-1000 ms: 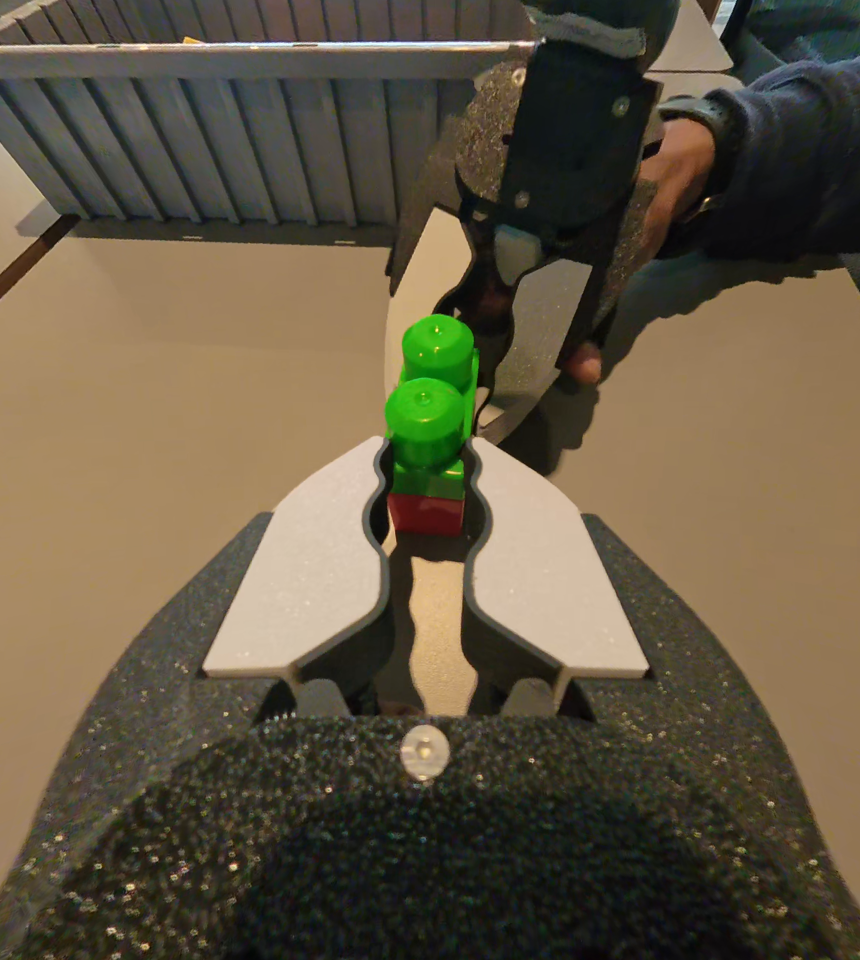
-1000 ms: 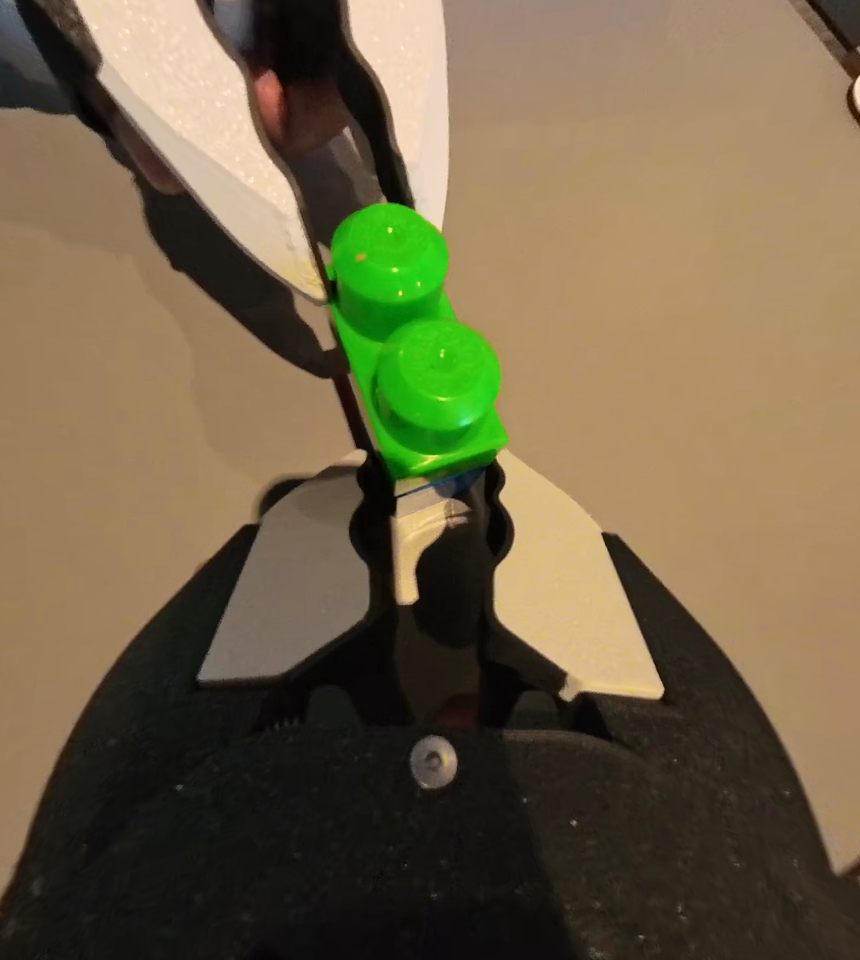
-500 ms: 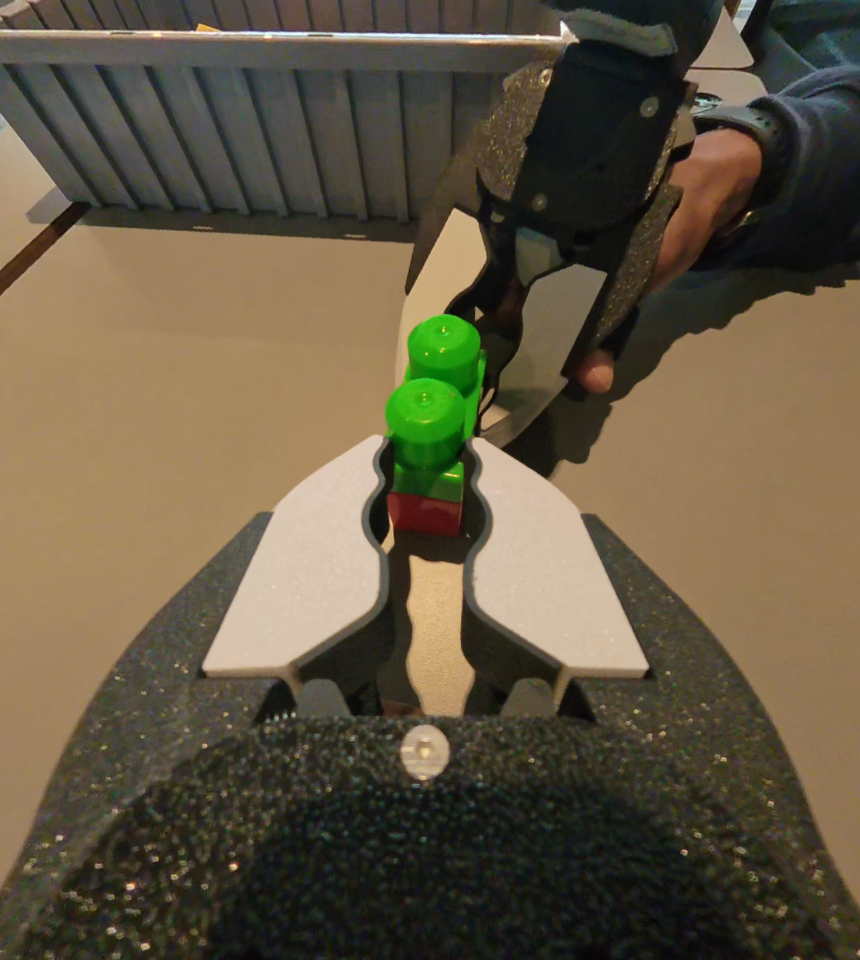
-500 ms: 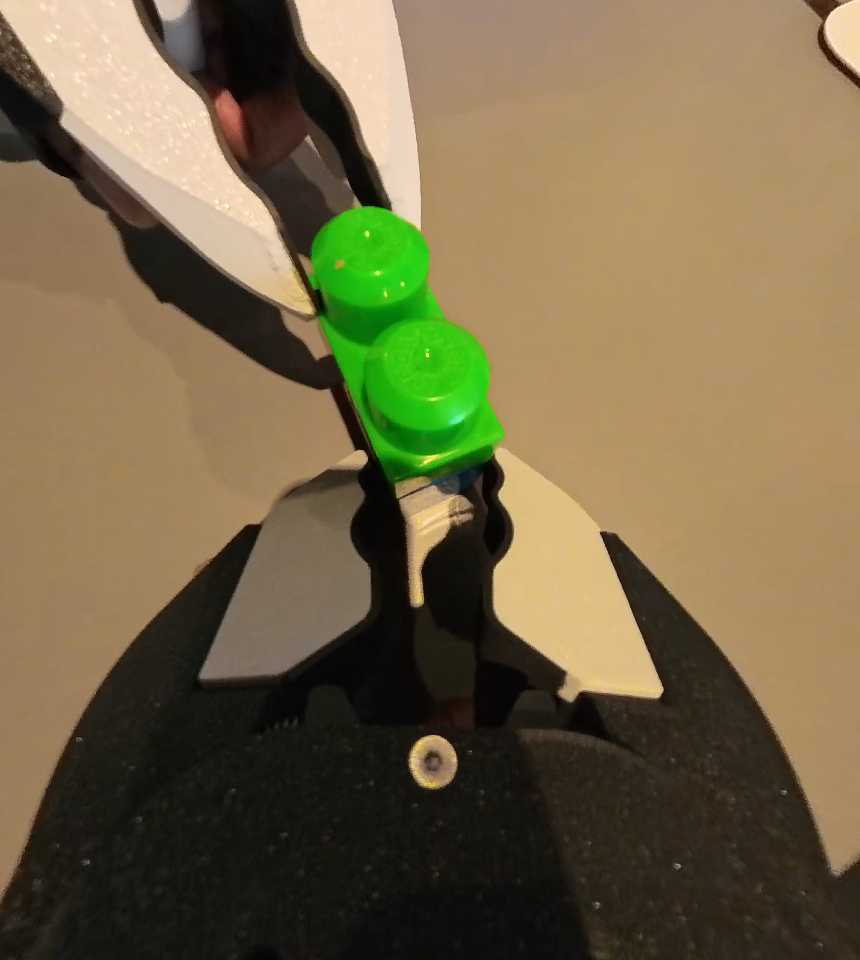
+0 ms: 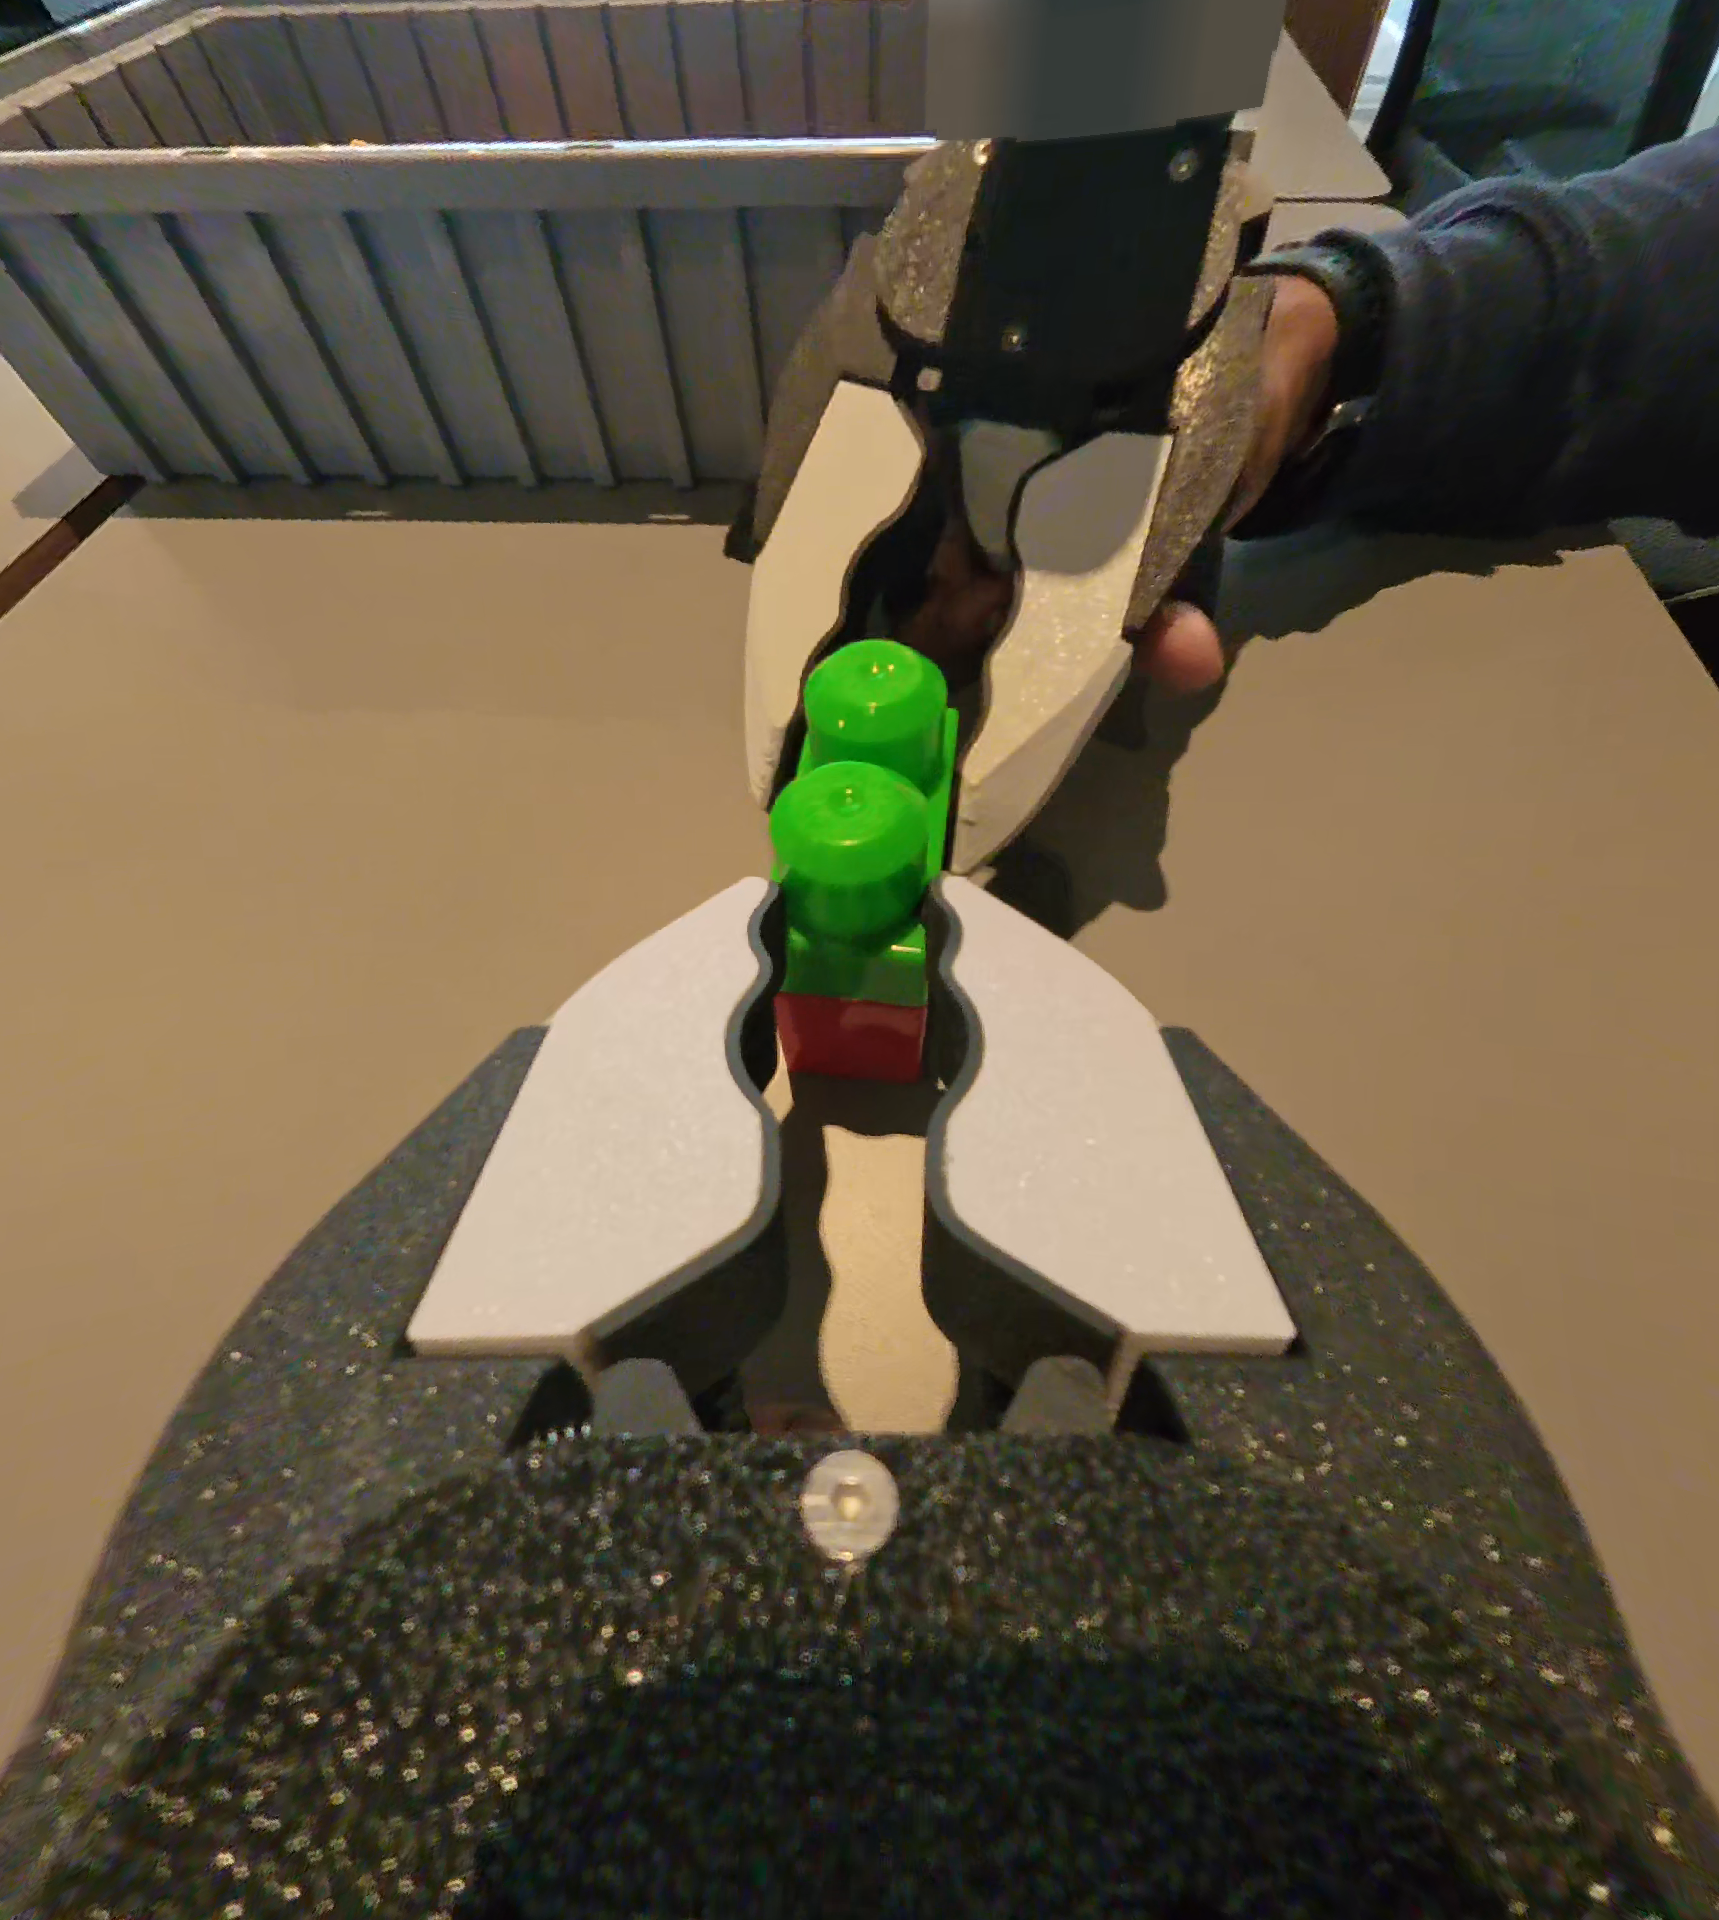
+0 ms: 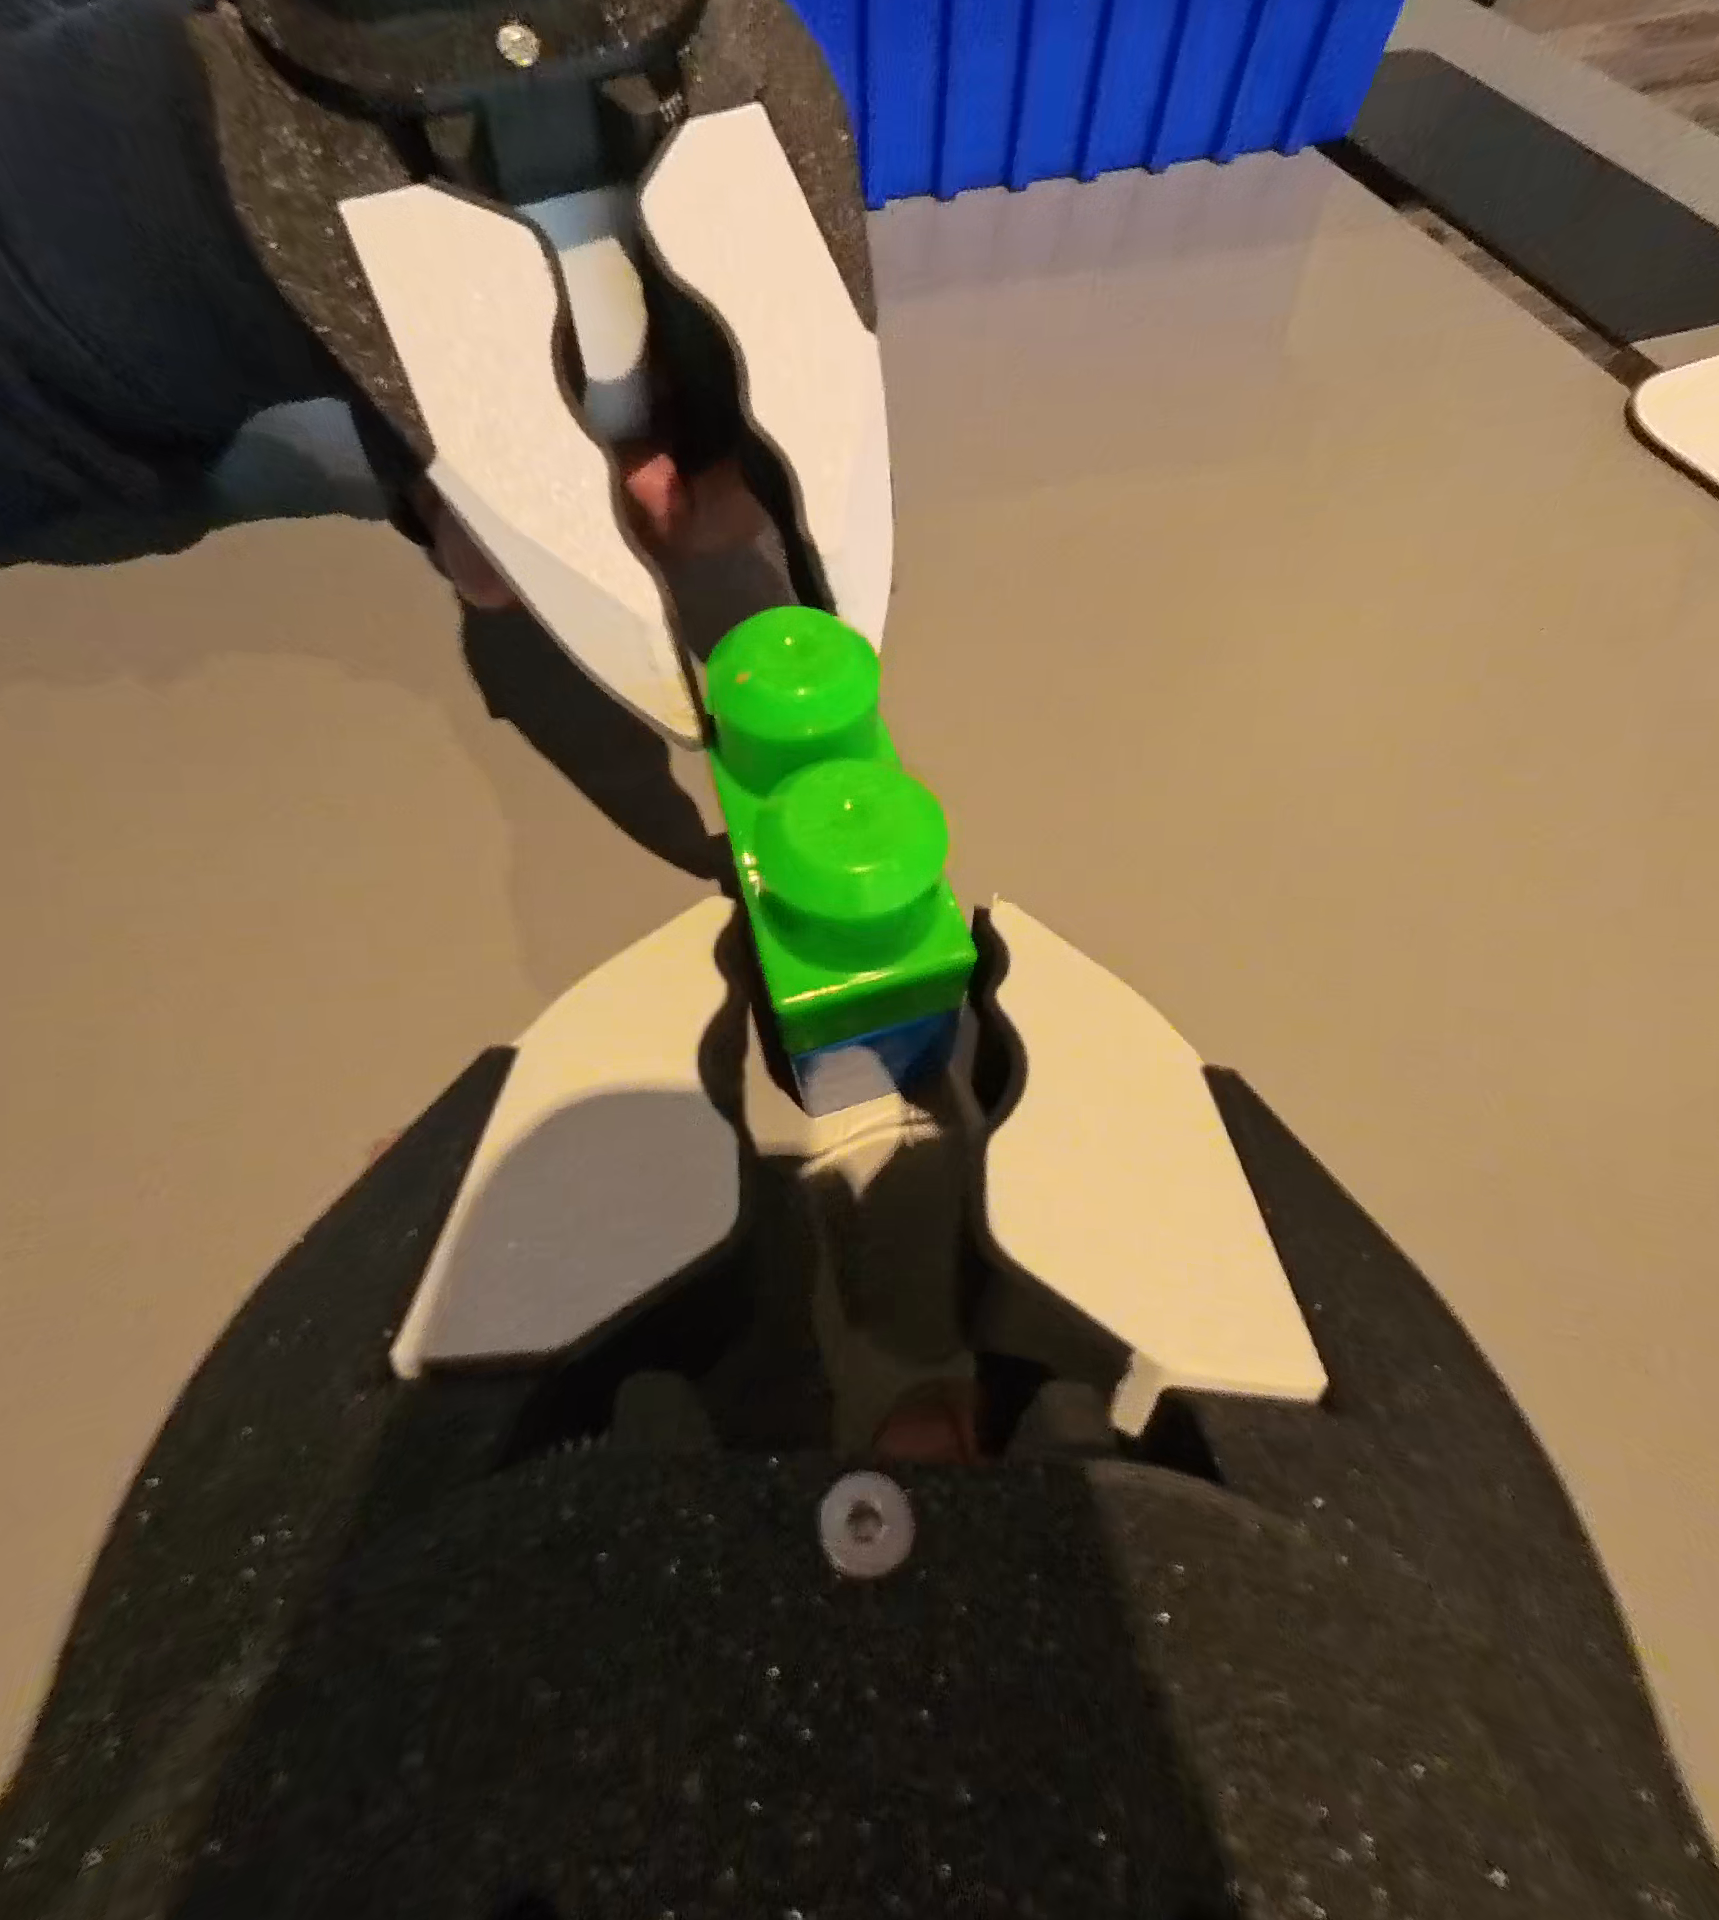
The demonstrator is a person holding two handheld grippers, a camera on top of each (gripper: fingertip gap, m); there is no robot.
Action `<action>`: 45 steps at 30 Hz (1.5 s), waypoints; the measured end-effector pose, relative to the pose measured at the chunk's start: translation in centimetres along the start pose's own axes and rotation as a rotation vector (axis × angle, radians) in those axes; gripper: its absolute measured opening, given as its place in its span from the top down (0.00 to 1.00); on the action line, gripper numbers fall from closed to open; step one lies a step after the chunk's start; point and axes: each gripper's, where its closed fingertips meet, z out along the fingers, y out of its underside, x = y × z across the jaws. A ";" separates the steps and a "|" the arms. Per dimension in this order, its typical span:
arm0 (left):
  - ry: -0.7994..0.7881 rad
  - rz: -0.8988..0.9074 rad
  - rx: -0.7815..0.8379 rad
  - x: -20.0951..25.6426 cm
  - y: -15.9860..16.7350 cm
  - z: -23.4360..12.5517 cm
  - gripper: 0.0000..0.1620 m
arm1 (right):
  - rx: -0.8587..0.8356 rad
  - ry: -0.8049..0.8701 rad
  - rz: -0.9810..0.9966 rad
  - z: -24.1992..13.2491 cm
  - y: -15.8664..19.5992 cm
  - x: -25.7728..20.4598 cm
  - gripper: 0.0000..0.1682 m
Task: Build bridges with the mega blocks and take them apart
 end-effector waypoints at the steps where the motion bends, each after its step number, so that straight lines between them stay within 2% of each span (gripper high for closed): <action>1: 0.008 0.005 0.002 0.1 0.0 -0.1 0.85 | 0.000 -0.002 -0.004 0.0 0.0 -0.1 0.73; 4: -0.008 0.023 0.052 -0.5 -0.5 -0.8 0.85 | 0.031 0.027 -0.016 -0.3 -0.6 -0.1 0.77; 9: -0.011 -0.073 0.403 -2.1 -4.6 -4.5 0.88 | 0.166 0.137 -0.053 -3.8 -4.5 0.3 0.77; 11: -0.060 -0.112 0.491 -3.5 -5.1 -5.9 0.89 | 0.209 0.212 -0.082 -6.7 -6.4 0.6 0.77; 14: -0.137 -0.124 0.479 -5.1 -4.0 -6.4 0.90 | 0.148 0.462 -0.168 -13.9 -7.5 3.7 0.77; 16: -0.169 -0.119 0.438 -5.6 -3.1 -6.0 0.90 | -0.051 0.664 -0.211 -19.9 -5.5 7.6 0.77; 18: -0.176 -0.123 0.424 -5.8 -3.0 -5.8 0.90 | -0.356 0.843 -0.172 -26.4 -1.3 12.1 0.77; 19: -0.181 -0.119 0.422 -5.8 -3.0 -5.8 0.90 | -0.506 0.896 -0.123 -29.4 1.2 13.9 0.77; 21: -0.177 -0.109 0.407 -5.6 -3.0 -5.4 0.91 | -0.782 0.871 0.020 -33.4 6.5 15.6 0.77; 25: -0.177 -0.087 0.380 -5.3 -2.9 -4.8 0.91 | -1.161 0.773 0.173 -36.3 14.0 16.5 0.77; 28: -0.187 -0.070 0.368 -5.1 -2.9 -4.8 0.91 | -1.331 0.672 0.215 -35.7 17.0 15.8 0.77; 30: -0.191 -0.070 0.362 -5.2 -2.9 -4.7 0.91 | -1.396 0.664 0.213 -35.6 17.4 15.8 0.77; 32: -0.192 -0.067 0.349 -5.2 -2.7 -4.6 0.91 | -1.335 0.594 0.254 -34.4 17.0 15.2 0.77; 35: -0.191 -0.062 0.335 -5.2 -2.5 -4.6 0.91 | -1.129 0.449 0.330 -32.0 15.0 13.8 0.67; 39: -0.194 -0.063 0.356 -5.2 -3.0 -5.1 0.92 | -1.000 0.509 0.344 -33.0 12.2 14.3 0.60; 41: -0.201 -0.060 0.371 -5.2 -3.4 -5.4 0.92 | -0.843 0.514 0.309 -31.7 9.2 14.1 0.59; 45: -0.248 -0.056 0.396 -5.8 -3.9 -5.8 0.91 | -0.410 0.392 0.063 -23.4 -1.2 9.6 0.63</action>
